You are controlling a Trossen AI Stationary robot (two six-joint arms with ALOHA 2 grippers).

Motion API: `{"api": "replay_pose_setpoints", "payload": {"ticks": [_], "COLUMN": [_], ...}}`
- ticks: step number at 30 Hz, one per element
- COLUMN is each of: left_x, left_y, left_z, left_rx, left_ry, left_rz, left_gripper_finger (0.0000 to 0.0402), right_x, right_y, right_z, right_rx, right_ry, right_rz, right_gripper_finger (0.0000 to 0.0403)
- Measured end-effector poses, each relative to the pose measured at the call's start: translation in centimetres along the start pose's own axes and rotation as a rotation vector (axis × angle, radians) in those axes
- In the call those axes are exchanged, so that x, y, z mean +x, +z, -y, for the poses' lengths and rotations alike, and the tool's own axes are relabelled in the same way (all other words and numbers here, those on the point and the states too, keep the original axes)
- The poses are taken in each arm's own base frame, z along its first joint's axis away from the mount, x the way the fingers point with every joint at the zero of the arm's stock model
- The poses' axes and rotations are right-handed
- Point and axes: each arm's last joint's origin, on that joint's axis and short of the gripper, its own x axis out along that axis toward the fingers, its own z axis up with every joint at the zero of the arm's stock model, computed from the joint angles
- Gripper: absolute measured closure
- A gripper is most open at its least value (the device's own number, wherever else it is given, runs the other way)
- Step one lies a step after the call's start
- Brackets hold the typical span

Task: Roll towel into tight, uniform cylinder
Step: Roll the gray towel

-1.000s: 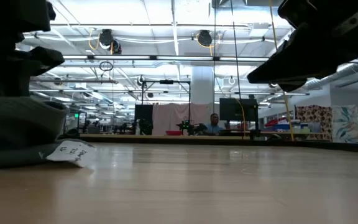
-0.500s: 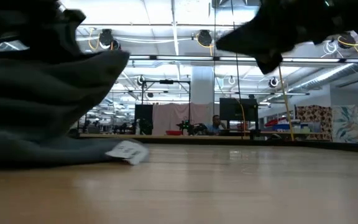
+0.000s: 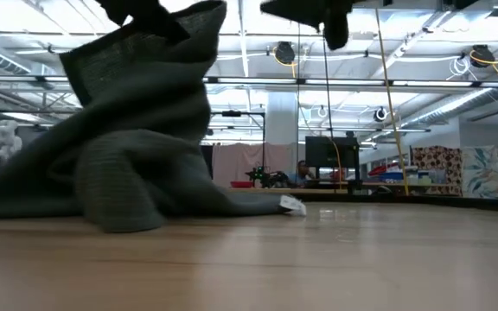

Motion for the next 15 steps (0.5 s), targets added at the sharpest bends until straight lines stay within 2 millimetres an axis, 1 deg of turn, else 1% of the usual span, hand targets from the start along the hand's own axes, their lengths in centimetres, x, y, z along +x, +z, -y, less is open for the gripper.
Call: {"api": "replay_pose_setpoints", "payload": {"ticks": [3, 6, 9, 11, 15], "left_x": [0.3, 0.7, 1.1, 1.1, 1.2], "left_y": [0.1, 0.1, 0.0, 0.0, -0.1], "left_z": [0.0, 0.0, 0.1, 0.2, 0.3], "left_rx": [-0.004, -0.019, -0.019, -0.017, -0.01], "left_ry": [-0.063, -0.105, -0.122, -0.136, -0.147], "left_rz": [0.012, 0.014, 0.007, 0.008, 0.004], "left_gripper_finger": [0.0386, 0.0386, 0.0386, 0.0386, 0.0386], "right_x": [1.0, 2.2, 3.3, 3.8, 4.3], "right_y": [-1.4, -2.4, -3.7, -4.1, -4.5], "right_z": [0.4, 0.6, 1.0, 1.4, 1.8], "right_rx": [-0.002, 0.044, 0.054, 0.06, 0.052], "right_ry": [-0.024, -0.028, -0.042, -0.051, 0.014], "right_rz": [-0.021, 0.037, 0.077, 0.091, 0.071], "right_gripper_finger": [0.0209, 0.0203, 0.0195, 0.0192, 0.0193]}}
